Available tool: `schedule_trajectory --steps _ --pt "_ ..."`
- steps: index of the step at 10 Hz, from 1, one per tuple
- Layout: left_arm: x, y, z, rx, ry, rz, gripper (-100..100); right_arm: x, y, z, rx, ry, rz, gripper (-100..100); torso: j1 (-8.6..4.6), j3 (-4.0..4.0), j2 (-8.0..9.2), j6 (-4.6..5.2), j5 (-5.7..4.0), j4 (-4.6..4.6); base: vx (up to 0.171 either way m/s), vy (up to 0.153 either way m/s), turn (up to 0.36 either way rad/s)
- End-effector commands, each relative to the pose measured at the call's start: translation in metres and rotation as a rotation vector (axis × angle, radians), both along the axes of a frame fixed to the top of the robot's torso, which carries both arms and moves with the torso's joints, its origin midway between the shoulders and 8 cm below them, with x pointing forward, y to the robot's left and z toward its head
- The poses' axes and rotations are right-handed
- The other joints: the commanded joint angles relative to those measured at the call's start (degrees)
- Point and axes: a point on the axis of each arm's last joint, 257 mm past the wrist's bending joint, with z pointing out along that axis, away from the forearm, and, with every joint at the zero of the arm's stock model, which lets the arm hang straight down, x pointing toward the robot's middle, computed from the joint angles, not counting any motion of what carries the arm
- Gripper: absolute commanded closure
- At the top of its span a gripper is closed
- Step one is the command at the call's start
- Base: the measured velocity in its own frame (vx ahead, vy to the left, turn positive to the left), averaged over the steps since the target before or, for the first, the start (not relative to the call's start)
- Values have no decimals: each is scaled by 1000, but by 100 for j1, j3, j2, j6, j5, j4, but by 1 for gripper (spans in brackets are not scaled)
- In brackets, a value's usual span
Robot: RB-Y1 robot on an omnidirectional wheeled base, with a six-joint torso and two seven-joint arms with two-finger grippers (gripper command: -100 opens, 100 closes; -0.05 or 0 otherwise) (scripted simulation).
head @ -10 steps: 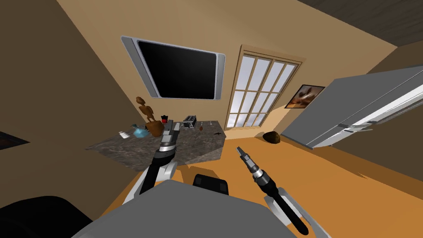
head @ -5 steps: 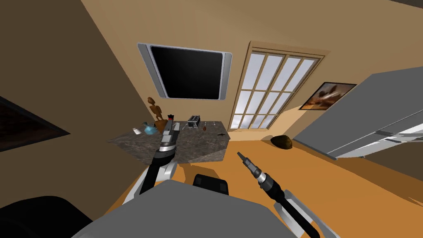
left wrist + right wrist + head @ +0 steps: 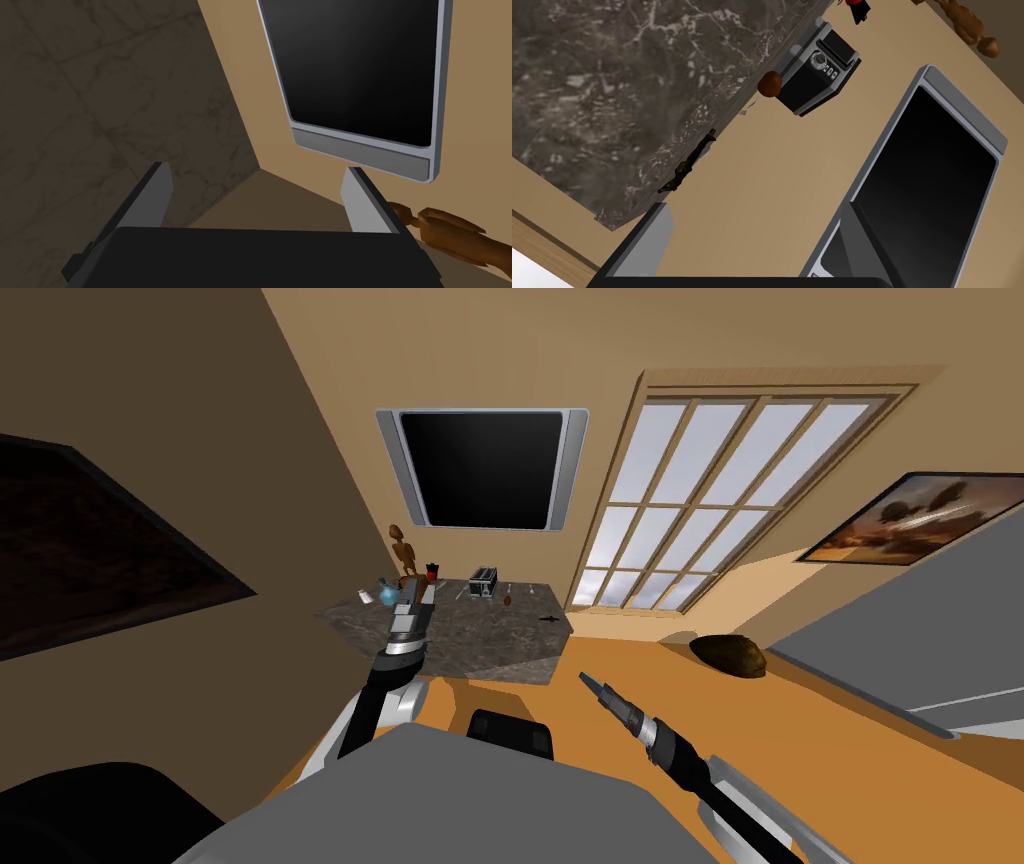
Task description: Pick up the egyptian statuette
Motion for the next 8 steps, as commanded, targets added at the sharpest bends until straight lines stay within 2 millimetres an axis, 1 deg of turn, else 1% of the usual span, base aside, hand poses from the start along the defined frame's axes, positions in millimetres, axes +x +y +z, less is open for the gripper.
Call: schedule_trajectory --steps 1,2,3,4,5,6,7,8 --pt "0 0 0 0 0 0 0 -5 -12 -9 -51 23 14 -100 0 0 0 0 0 0 28 38 133" --pt "0 0 0 0 0 0 0 -15 -28 -27 -120 61 36 -100 -3 1 3 5 1 1 38 44 252" --pt "0 0 0 0 0 0 0 -16 -32 -27 -133 64 39 -100 -1 0 -1 0 0 0 29 41 156" --pt "0 0 0 0 0 0 0 -27 -47 -42 -197 99 62 -100 -1 1 2 5 1 0 32 59 281" --pt "0 0 0 0 0 0 0 -27 -54 -43 -216 105 62 -100 4 1 2 1 2 1 28 47 142" --pt "0 0 0 0 0 0 0 -38 -66 -53 -275 132 94 -100 3 2 5 6 1 1 38 67 261" --pt "0 0 0 0 0 0 0 -39 -79 -57 -299 146 85 -100 8 0 0 0 2 0 38 47 155" --pt "0 0 0 0 0 0 0 -50 -95 -66 -365 176 114 -100 3 0 1 6 2 0 34 56 221"
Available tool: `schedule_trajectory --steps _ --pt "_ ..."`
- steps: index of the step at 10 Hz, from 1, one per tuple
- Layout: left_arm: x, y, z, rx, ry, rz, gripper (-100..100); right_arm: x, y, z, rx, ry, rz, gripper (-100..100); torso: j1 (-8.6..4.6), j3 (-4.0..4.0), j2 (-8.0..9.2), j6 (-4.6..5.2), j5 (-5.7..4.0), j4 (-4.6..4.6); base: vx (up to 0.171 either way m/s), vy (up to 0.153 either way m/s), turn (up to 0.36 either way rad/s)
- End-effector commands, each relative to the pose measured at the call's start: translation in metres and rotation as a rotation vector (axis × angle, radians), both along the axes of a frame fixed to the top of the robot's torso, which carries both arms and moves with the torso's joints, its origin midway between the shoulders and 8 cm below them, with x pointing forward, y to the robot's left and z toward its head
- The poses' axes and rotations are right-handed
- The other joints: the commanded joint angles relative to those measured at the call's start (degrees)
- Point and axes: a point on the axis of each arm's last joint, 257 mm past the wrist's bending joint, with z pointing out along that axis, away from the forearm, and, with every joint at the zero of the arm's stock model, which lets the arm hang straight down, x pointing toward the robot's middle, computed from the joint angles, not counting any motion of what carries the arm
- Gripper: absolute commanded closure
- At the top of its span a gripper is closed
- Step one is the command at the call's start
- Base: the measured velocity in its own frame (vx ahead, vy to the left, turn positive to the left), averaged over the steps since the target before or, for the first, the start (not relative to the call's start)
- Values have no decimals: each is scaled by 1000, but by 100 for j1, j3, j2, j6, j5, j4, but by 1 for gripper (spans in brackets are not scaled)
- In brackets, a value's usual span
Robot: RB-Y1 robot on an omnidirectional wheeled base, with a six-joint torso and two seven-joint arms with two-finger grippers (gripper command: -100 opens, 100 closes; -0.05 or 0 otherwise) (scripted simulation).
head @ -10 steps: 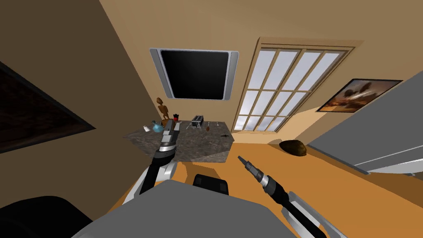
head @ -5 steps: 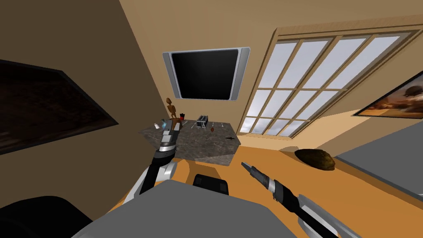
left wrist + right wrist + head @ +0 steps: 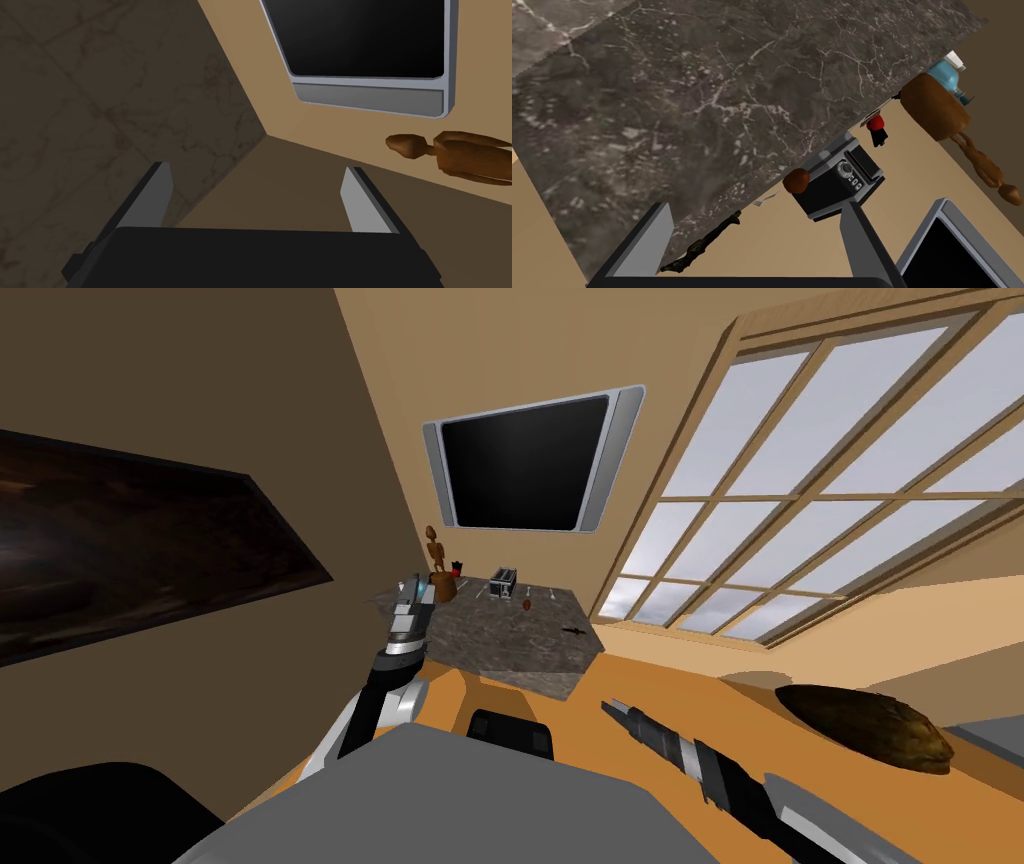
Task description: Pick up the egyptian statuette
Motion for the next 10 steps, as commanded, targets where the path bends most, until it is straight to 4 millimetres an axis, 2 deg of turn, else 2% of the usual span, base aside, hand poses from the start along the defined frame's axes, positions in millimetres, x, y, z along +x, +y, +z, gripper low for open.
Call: schedule_trajectory --steps 1,2,4,5,6,7,9,10 --pt "0 0 0 0 0 0 0 -5 -19 -9 -52 23 8 -100 0 0 0 0 0 0 29 44 151" --pt "0 0 0 0 0 0 0 -18 -43 -18 -128 60 30 -100 -4 1 2 3 -2 0 35 58 318" --pt "0 0 0 0 0 0 0 -18 -49 -19 -139 65 24 -100 -4 1 2 6 -1 0 25 26 46" --pt "0 0 0 0 0 0 0 -30 -75 -23 -217 101 48 -100 -12 5 10 8 -4 2 23 44 263" --pt "0 0 0 0 0 0 0 -31 -78 -24 -222 104 43 -100 -6 3 5 -2 -2 1 25 36 162" --pt "0 0 0 0 0 0 0 -44 -105 -29 -296 141 58 -100 -6 3 6 6 -2 1 52 55 300" --pt "0 0 0 0 0 0 0 -43 -108 -27 -304 142 60 -100 -1 0 0 7 -1 0 30 31 43" --pt "0 0 0 0 0 0 0 -55 -138 -27 -383 179 76 -100 -9 6 11 9 -3 2 21 45 250"
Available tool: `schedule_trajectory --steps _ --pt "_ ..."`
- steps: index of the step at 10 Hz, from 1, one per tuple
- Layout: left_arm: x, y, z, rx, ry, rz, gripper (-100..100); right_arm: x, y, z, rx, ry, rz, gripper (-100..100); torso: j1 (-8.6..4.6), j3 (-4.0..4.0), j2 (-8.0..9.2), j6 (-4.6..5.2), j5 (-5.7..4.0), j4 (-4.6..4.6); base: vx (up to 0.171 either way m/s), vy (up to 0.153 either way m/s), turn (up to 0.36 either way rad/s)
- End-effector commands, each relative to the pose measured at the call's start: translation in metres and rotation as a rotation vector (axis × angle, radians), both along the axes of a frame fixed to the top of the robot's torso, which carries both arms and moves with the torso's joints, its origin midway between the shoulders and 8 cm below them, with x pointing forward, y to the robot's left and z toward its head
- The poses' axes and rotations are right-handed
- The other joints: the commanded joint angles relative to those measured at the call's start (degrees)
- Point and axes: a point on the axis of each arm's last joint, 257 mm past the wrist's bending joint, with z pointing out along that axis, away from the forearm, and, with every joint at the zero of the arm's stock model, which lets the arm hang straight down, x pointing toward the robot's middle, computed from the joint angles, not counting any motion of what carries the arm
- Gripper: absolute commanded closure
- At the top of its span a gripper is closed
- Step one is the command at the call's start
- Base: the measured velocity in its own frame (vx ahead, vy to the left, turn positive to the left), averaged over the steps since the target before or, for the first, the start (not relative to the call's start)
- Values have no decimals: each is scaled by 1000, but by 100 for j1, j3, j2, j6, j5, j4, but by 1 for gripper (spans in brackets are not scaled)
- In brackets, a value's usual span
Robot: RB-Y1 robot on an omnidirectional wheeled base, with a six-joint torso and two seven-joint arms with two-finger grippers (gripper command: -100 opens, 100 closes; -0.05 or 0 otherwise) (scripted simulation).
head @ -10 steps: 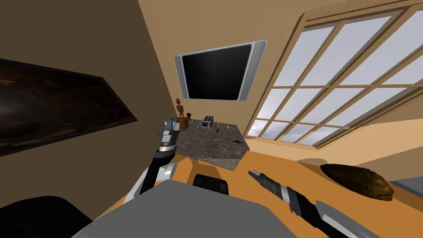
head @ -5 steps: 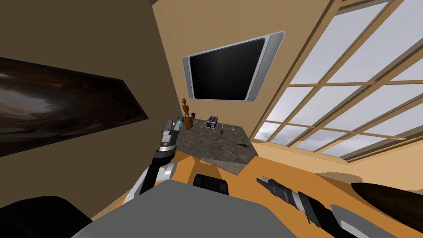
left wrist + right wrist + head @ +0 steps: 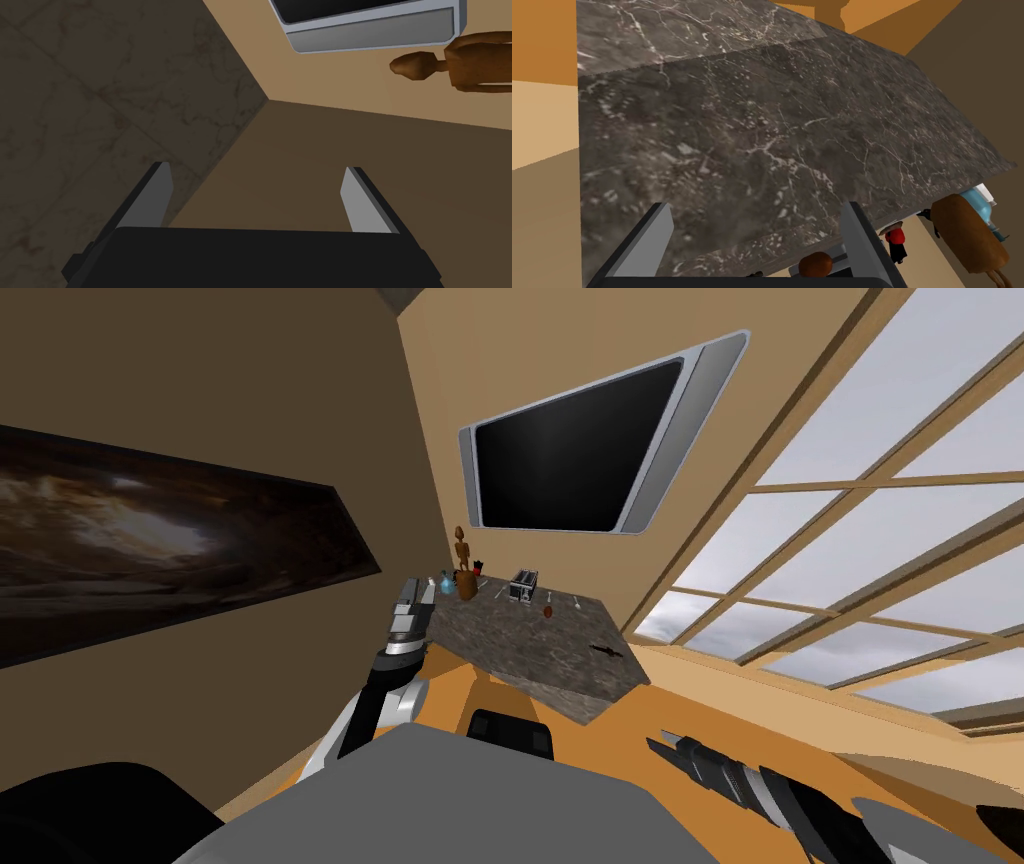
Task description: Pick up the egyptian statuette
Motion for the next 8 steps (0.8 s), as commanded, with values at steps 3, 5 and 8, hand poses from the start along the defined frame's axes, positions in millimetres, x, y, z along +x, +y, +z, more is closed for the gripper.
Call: schedule_trajectory --steps 3,5,8 --pt "0 0 0 0 0 0 0 -30 -73 5 -190 87 34 -100 4 -6 -10 8 0 -3 59 56 264" --pt "0 0 0 0 0 0 0 -41 -101 12 -261 119 45 -100 2 -8 -14 8 0 -4 59 42 198" --pt "0 0 0 0 0 0 0 -60 -149 27 -388 178 64 -100 6 -4 -7 4 0 -2 51 48 222"
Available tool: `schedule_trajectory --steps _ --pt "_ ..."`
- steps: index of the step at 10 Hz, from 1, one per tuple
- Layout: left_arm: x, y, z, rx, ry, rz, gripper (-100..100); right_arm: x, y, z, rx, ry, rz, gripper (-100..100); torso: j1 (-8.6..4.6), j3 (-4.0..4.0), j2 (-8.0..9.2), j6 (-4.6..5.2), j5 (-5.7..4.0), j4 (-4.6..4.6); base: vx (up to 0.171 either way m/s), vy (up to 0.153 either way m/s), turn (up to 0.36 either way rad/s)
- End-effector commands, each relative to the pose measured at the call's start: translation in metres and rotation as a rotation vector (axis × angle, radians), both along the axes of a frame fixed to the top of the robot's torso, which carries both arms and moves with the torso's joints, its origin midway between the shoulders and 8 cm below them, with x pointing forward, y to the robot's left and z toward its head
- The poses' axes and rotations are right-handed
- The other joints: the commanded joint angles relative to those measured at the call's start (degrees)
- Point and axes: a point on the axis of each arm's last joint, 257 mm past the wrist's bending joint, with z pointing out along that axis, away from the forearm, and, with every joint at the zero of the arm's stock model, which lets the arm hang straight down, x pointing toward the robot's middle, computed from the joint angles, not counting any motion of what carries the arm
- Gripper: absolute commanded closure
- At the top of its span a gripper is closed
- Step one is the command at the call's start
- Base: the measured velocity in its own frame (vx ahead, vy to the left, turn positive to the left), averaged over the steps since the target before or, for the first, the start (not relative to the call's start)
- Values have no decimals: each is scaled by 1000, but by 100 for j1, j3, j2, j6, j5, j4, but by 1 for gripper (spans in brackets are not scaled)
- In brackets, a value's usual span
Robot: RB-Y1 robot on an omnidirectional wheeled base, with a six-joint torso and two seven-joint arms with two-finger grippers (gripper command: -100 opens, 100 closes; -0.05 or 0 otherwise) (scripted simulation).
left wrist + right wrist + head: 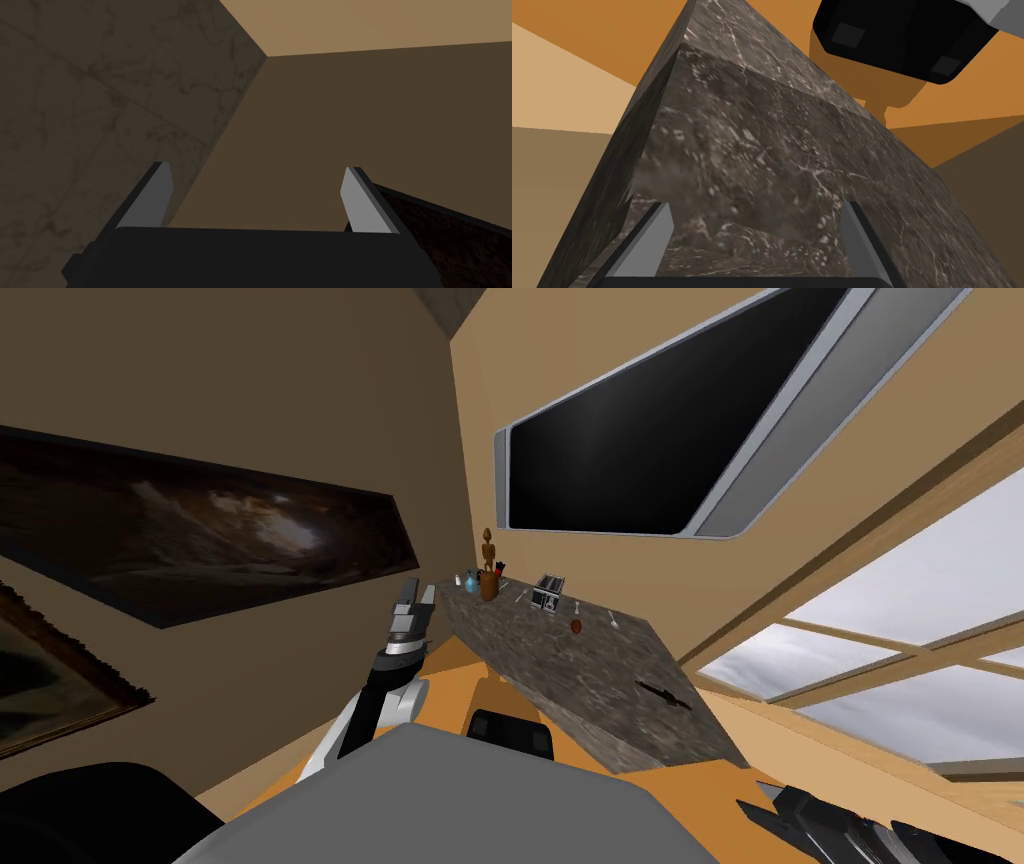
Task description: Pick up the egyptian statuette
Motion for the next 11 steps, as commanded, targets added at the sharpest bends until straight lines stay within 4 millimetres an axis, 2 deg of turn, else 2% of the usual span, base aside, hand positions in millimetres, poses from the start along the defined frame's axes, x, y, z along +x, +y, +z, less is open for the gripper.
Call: schedule_trajectory --steps 1,3,5,7,8,9,10,11 --pt "0 0 0 0 0 0 0 2 -15 4 -40 15 6 -100 0 0 0 0 0 0 62 38 122" --pt "0 0 0 0 0 0 0 -16 -53 19 -140 64 21 -100 -1 -4 -7 0 -2 -2 99 61 281" --pt "0 0 0 0 0 0 0 -31 -78 28 -208 105 32 -100 4 -13 -21 3 -1 -5 120 58 255" --pt "0 0 0 0 0 0 0 -49 -90 28 -244 148 45 -100 3 -10 -15 3 -1 -4 120 49 284" --pt "0 0 0 0 0 0 0 -45 -87 28 -232 133 40 -100 5 -15 -25 0 -2 -6 70 19 68" --pt "0 0 0 0 0 0 0 -45 -88 28 -235 134 41 0 -3 -4 -4 11 -3 -2 13 3 -10" --pt "0 0 0 0 0 0 0 -50 -89 23 -231 137 10 -100 -9 10 18 11 -5 4 -48 -2 229" --pt "0 0 0 0 0 0 0 -55 -90 17 -228 140 -21 -100 -13 22 40 5 -6 8 -124 -35 314"
